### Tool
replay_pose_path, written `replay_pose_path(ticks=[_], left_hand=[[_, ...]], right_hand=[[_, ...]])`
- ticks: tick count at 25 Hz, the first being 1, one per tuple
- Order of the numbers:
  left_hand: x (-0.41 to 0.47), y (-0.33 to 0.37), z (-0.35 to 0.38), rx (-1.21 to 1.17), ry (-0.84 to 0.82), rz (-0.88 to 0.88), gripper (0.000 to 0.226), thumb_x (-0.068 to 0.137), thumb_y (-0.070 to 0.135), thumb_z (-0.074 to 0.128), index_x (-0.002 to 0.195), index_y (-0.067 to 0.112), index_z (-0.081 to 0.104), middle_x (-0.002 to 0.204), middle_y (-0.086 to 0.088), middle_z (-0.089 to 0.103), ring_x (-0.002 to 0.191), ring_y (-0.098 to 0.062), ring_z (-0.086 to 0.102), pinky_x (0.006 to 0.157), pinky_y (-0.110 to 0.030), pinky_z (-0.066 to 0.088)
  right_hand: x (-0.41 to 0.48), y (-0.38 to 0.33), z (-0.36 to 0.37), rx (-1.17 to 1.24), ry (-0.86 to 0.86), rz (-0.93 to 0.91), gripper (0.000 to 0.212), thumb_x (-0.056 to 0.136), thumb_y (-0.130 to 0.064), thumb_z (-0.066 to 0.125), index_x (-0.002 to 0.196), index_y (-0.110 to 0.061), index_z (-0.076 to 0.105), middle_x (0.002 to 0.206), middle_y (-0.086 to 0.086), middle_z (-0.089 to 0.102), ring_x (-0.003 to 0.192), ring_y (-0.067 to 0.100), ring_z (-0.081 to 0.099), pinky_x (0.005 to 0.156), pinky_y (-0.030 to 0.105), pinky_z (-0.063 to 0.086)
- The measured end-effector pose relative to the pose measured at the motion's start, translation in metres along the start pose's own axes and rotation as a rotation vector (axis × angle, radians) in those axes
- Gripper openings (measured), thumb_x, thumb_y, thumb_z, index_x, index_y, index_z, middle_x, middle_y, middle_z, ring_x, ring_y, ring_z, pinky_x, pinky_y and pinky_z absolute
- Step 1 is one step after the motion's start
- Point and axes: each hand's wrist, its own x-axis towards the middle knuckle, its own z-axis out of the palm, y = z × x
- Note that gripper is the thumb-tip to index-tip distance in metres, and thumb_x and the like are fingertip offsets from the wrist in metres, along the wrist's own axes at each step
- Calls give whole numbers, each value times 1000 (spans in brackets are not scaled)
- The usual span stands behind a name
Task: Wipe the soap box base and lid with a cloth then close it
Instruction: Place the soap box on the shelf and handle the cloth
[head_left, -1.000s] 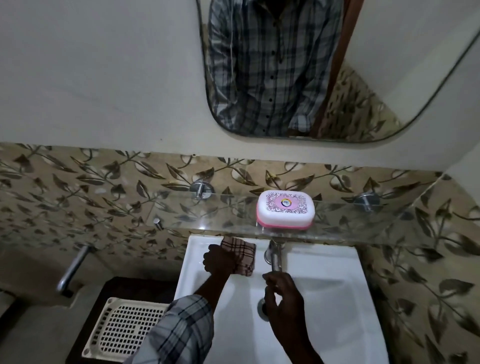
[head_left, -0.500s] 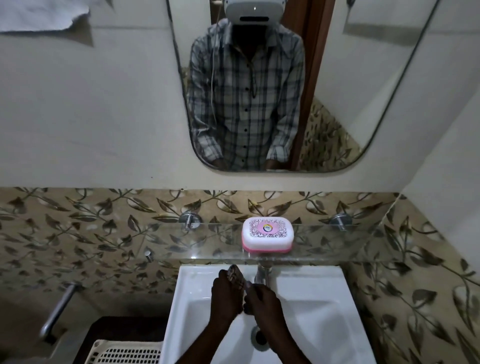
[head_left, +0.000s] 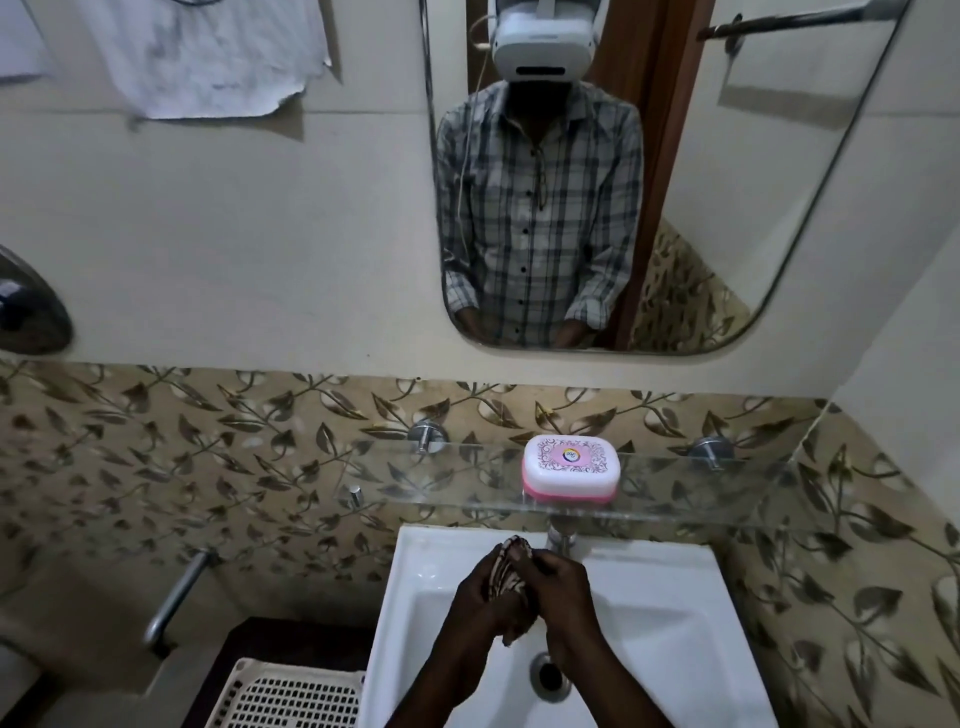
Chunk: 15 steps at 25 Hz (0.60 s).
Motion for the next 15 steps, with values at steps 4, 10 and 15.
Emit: replay_pose_path(ticks=[4,10,15], left_hand=[[-6,-4,-2,-123,33,-4,46,93,43,66,113,2,63,86,-20,58,75,-32,48,62,-38,38],[-12,-12,-5,-42,78,-29,44,93,50,63,109,11,73,103,-25,75,95,-44,73,87,-60,58],[-1,0,-22,-241,129,-233,50,90,41,62,111,-4,72,109,-25,75,100,-37,74,75,-41,62]], right_hand=[[-7,1,3,30,-42,-4,29,88,-28,73,81,0,75,63,16,66,54,27,65,47,32,51],[-16,1,-1,-5,-109,-6,31,89,-33,70,73,-6,74,61,16,67,51,29,68,45,32,55],[-21,-6,-14,-709,-390,-303,39,68,-48,81,105,-40,72,88,-10,68,86,-1,61,72,16,49]])
